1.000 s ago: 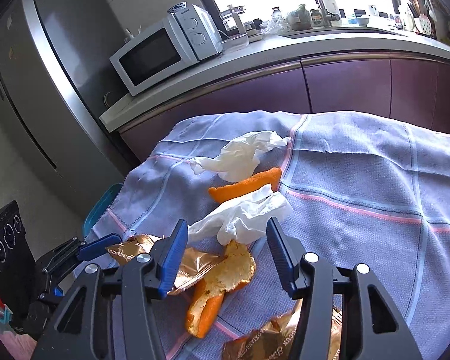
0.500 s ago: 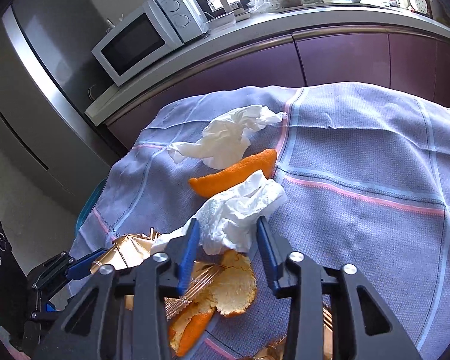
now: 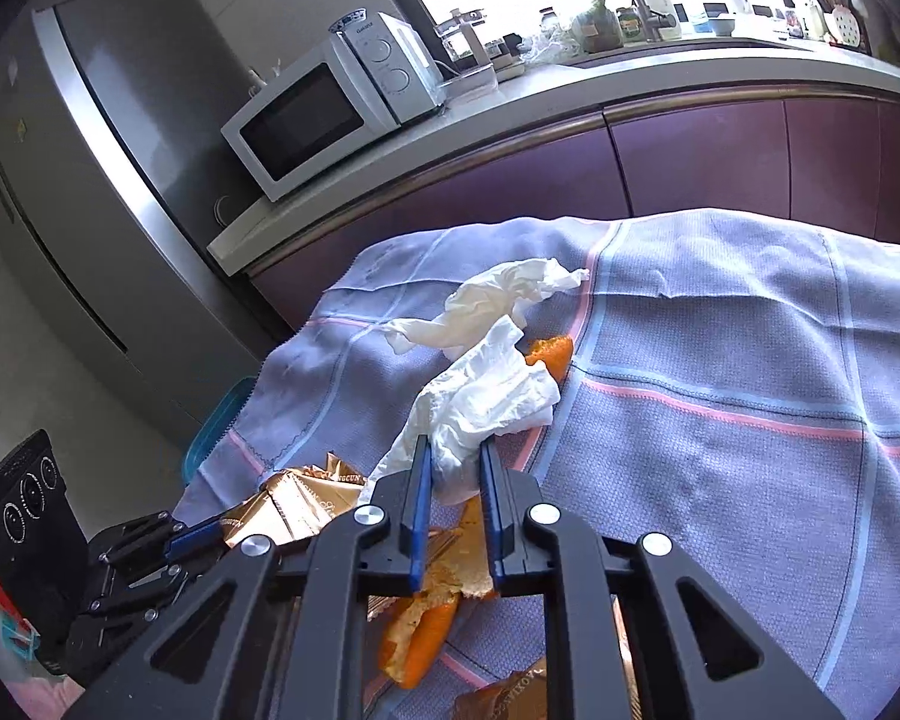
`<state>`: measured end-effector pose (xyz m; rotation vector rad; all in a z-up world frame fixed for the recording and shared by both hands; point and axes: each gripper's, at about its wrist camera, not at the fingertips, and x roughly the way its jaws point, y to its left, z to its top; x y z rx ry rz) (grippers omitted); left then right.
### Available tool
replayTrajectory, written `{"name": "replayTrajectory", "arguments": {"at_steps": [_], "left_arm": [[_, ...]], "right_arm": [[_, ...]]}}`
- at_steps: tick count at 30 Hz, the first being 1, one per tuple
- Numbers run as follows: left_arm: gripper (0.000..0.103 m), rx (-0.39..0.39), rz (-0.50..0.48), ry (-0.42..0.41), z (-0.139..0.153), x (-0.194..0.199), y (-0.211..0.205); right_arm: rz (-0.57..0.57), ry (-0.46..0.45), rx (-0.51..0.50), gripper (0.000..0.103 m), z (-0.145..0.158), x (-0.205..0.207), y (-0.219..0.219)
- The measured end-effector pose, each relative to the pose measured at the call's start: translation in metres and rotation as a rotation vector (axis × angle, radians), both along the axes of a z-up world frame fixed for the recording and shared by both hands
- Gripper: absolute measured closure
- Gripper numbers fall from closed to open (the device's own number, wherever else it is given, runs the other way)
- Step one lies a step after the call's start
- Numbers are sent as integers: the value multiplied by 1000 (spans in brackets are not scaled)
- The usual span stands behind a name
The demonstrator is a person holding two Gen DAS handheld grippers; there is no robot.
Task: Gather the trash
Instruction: 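Grasp the gold snack wrapper with the left gripper while the right gripper grasps the white tissue, then carry the gold wrapper and tissue over the teal bin and open both grippers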
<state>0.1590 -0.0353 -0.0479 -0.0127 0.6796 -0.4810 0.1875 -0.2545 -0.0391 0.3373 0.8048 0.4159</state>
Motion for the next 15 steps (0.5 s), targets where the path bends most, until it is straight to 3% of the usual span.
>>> {"name": "replayTrajectory", "arguments": {"at_steps": [15], "left_arm": [[93,-8,84,-59,19,-24,36]], "right_arm": [[42,-74,17,89,22,-18,10]]}}
